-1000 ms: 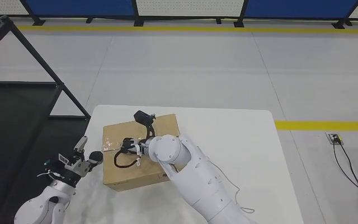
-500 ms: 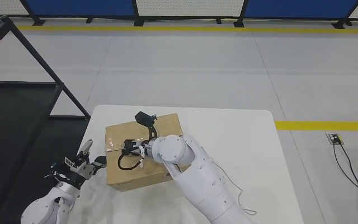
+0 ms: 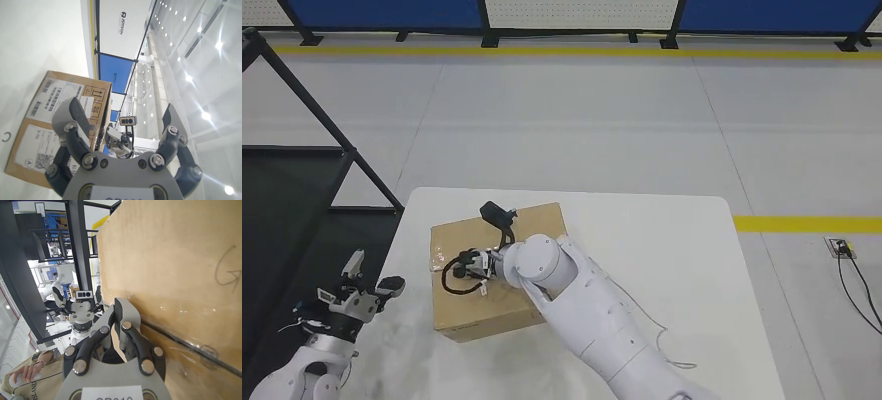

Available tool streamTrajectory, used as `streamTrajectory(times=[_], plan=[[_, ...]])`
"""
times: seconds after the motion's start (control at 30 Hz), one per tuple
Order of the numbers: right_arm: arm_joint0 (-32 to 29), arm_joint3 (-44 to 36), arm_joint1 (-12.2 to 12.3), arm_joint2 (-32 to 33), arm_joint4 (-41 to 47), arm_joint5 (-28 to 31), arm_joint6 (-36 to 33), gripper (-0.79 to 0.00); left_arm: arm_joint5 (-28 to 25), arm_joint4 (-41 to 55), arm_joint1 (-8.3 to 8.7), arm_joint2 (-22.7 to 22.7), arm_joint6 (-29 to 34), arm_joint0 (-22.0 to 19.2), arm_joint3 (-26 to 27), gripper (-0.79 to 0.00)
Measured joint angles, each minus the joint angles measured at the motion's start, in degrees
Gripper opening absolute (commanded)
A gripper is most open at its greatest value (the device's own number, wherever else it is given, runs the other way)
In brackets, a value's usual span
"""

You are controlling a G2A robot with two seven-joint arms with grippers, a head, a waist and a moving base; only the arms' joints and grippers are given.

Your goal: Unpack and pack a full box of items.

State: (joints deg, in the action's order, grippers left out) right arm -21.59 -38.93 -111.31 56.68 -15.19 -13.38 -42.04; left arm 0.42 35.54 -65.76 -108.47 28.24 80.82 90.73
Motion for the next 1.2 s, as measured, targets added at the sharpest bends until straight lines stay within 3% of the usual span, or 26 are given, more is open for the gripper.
streamTrajectory(times=[0.43,0.77,1.2], plan=[[6.61,11.0,-4.73,-6.63,6.22,3.03,2.83,-0.785,-0.92,0.96,0.1,-0.91,-0.15,0.84,0.02,0.0],[9.06,14.04,-5.03,-9.9,12.87,2.46,5.22,-0.785,-0.91,0.8,0.37,-1.36,0.95,0.02,-1.21,0.0],[9.25,13.87,-4.07,-10.75,11.83,0.53,6.6,-0.785,0.63,0.2,1.0,-2.29,3.6,-1.14,1.07,0.0]])
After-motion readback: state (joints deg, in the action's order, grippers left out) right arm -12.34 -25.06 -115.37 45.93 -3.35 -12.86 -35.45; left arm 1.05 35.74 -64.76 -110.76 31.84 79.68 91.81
